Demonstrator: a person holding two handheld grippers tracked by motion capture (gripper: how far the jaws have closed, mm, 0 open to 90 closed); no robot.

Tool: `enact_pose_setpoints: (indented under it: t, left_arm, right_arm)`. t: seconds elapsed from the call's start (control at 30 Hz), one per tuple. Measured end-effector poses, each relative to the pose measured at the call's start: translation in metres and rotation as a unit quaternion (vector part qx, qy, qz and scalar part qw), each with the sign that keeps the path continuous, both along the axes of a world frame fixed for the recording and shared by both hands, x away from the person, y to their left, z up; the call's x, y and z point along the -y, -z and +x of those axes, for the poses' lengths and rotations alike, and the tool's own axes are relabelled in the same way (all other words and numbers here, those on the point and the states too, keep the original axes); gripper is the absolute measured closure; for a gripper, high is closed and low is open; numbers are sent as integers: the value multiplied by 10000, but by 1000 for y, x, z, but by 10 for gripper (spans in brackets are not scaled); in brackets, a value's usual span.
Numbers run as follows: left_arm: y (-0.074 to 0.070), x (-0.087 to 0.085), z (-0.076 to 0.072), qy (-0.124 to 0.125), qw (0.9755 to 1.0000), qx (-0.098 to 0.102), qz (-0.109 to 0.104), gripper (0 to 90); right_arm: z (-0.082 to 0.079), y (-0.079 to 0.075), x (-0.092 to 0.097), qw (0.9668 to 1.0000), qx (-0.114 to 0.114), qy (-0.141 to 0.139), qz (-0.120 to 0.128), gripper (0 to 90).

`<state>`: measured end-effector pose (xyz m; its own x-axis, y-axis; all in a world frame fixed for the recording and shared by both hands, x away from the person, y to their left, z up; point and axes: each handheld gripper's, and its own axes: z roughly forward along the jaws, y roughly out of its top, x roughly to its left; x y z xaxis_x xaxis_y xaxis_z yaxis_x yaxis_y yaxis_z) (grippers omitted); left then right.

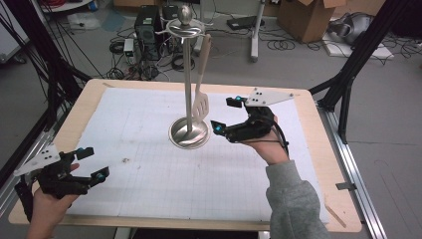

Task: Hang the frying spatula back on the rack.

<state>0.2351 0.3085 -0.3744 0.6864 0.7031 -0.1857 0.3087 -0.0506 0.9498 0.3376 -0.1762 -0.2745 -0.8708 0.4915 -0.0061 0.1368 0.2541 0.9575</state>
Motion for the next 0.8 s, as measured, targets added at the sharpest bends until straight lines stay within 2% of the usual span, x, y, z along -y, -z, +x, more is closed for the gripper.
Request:
enact_pose_setpoints:
  t: [0.2,0.43,0.57,0.67,0.8]
  left_arm:
    - [1,3,5,36,10000,-20,13,24]
    - [1,6,8,93,10000,-21,18,24]
    - [-1,8,10,118,9999,4,3,24]
    - [-1,10,11,149,9999,3,-12,24]
    - [1,12,13,188,9998,-17,15,24]
  right_arm:
    - [-7,8,7,10000,-25,18,-27,114]
    - [-17,19,25,9997,-9,210,106,115]
    - [-22,26,35,9993,-18,348,93,114]
    - [-28,29,44,9988,85,450,189,114]
    - [-30,33,52,9988,53,456,159,114]
